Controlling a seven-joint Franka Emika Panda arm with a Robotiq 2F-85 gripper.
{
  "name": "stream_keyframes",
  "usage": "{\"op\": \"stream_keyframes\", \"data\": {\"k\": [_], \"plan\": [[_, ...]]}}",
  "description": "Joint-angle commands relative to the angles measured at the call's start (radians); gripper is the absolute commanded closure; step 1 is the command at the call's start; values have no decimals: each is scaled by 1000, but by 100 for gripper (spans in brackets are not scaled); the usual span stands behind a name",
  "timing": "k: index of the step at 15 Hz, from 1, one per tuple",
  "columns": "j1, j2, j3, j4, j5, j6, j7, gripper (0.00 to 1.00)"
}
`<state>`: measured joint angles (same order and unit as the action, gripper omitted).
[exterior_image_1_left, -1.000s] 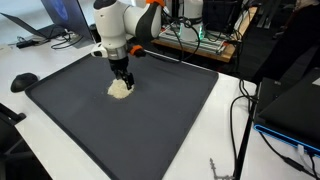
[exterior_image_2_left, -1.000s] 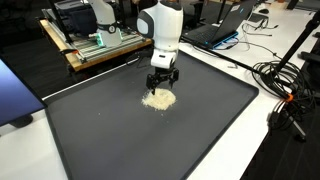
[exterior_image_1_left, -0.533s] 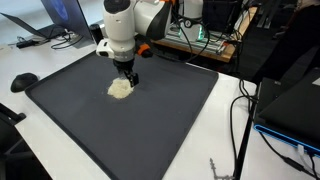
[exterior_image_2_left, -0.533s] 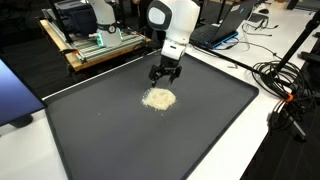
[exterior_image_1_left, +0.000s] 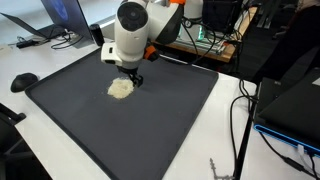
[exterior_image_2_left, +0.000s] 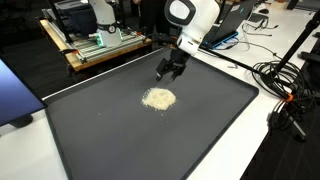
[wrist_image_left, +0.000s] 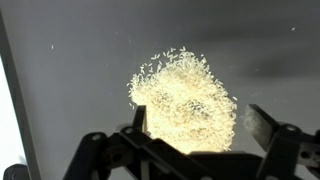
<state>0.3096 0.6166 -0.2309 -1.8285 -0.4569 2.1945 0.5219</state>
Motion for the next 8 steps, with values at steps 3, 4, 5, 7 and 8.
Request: {"op": "stream_keyframes", "data": {"k": [3,4,5,7,8], "plan": [[5,98,16,136,-111,-69,3,0],[0,112,24,158,-109,-87,-15,0],[-8,127,35,186,-99,-109,-36,0],[-20,151,54,248,-70,-171,-76,0],[-29,159,65,276,-55,-196,-100,0]]}}
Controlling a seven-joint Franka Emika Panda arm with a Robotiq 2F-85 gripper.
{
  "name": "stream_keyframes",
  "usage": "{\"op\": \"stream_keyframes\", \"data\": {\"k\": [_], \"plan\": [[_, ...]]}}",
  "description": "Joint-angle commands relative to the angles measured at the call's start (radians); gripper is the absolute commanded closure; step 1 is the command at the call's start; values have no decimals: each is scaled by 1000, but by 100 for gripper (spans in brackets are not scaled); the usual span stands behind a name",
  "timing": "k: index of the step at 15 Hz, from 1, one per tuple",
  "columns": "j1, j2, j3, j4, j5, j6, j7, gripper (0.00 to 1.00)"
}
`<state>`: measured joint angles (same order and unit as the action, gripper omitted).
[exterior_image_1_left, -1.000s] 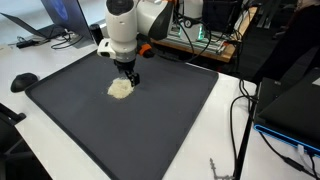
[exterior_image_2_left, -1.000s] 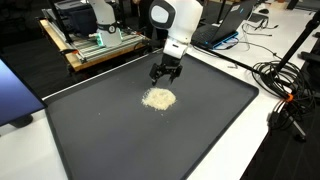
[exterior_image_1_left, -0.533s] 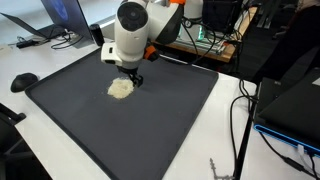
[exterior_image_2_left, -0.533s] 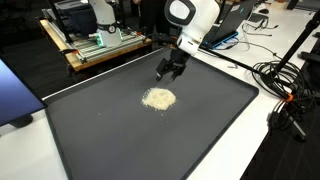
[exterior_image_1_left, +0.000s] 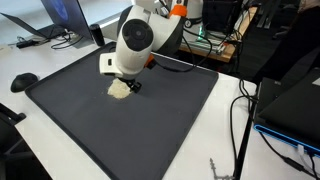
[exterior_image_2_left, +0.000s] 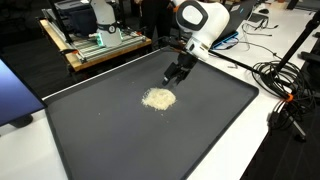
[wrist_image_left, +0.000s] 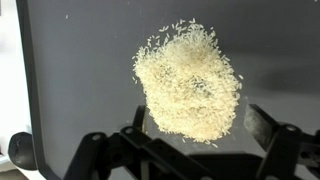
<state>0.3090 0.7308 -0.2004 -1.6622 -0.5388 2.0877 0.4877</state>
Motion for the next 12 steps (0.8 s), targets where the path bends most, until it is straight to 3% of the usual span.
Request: {"op": "stream_keyframes", "data": {"k": [1,12], "plan": [[-40,52,45,138,38,-110,-92,0],[-290,174,174,501,361,-326,-497,0]]}}
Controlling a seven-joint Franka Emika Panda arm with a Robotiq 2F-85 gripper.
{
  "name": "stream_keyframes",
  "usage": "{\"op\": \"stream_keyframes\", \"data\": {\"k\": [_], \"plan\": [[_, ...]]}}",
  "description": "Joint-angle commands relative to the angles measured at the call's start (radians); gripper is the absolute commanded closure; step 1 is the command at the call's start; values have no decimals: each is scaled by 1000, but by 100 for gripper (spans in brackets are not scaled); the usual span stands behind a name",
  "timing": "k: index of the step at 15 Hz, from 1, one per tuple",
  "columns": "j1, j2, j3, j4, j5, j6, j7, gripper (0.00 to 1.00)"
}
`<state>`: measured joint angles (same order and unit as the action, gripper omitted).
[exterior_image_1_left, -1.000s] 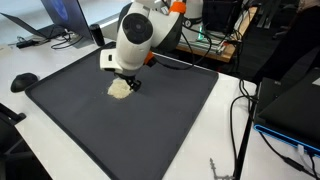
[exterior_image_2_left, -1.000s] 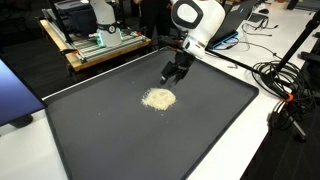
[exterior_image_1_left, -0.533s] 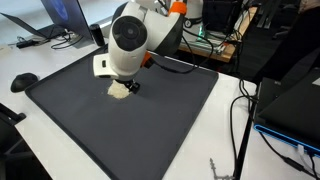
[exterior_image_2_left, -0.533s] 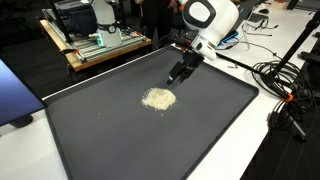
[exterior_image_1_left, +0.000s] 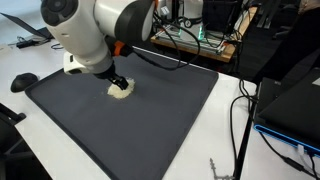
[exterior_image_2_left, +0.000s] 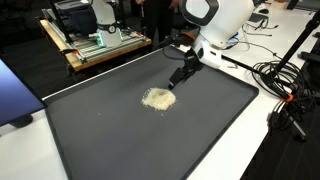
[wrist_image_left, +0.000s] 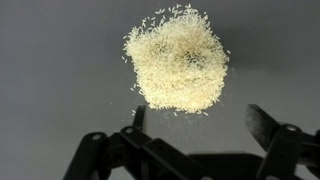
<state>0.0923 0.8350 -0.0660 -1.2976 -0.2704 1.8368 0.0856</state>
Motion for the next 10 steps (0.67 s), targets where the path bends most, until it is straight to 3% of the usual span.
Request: {"op": "stream_keyframes", "data": {"k": [1,10], "plan": [[-95,82,49,164,124,-93,-121,0],[-272,165,113,314,338,-166,-331,0]]}}
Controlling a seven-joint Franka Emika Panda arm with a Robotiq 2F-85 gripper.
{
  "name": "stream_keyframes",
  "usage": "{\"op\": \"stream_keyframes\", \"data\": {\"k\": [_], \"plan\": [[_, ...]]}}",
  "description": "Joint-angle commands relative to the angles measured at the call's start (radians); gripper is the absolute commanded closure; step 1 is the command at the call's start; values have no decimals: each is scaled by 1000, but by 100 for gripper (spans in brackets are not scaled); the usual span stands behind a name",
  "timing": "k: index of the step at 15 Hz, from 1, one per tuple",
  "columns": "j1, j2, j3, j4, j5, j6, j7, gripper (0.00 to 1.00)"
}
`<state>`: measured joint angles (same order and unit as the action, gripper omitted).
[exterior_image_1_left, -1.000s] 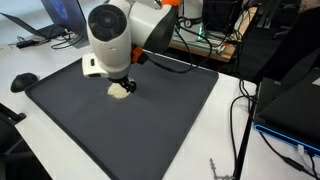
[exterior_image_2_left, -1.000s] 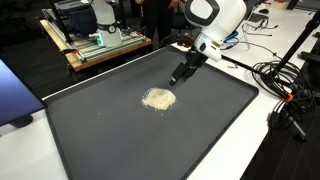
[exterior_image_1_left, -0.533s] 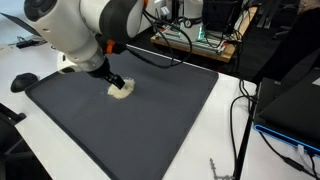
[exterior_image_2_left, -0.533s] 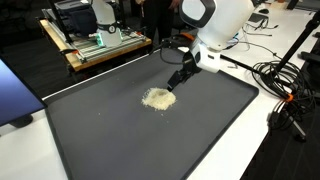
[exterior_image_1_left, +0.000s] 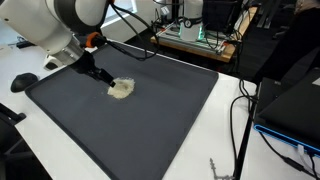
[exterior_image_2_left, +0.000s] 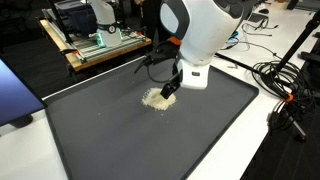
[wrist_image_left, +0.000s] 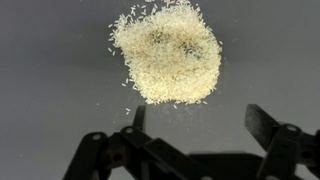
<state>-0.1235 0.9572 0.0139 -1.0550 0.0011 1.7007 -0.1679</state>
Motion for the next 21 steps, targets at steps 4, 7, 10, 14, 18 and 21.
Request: {"op": "stream_keyframes", "data": {"k": [4,7,10,14,18,21], "plan": [[-131,39,58,40,143,6,-174,0],[-193,30,82,11,210,22,-257,0],[-248,25,106,-18,260,43,-330,0],[-314,20,140,-64,325,73,-427,0],[-365,-7,163,-165,380,158,-515,0],[-402,-34,181,-273,425,263,-587,0]]}}
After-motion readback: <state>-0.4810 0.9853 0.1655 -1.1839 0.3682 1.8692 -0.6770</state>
